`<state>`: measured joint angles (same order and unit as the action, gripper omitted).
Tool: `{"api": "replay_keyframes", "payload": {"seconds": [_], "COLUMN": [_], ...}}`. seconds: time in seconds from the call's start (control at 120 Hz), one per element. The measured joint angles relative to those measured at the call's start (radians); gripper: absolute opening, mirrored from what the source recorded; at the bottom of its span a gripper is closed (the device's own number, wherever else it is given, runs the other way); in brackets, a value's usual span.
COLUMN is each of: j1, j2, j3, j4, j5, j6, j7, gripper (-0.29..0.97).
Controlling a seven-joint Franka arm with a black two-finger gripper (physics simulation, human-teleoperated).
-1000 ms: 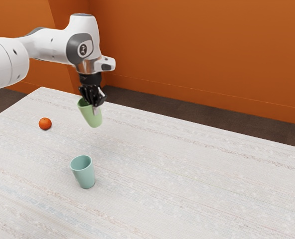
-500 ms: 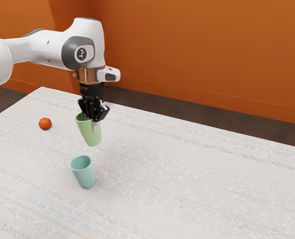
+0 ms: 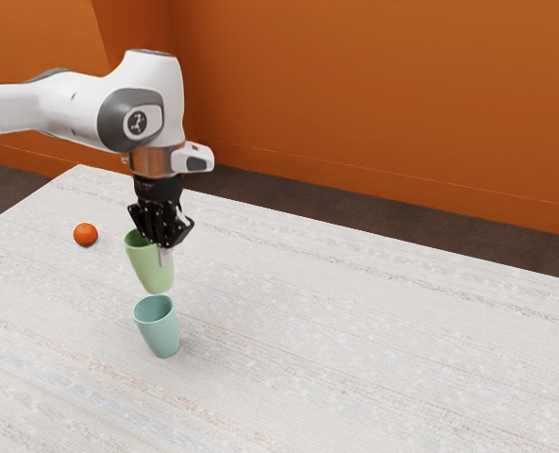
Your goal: Place the left cup onto the right cup
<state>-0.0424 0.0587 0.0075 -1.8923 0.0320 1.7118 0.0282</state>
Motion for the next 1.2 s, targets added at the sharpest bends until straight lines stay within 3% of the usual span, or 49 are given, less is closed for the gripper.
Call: {"api": "replay_keyframes", "payload": {"seconds": [0.317, 1.2], "j1": [0.009, -0.002], "j2": [-0.057, 0.011], "j3": [-0.001, 0.000], "j4": [-0.119, -0.130], "j5": [0.011, 0.038], "j6": [0.061, 0.157], "j7": [-0.056, -0.159], "gripper": [-0.11, -0.10]}}
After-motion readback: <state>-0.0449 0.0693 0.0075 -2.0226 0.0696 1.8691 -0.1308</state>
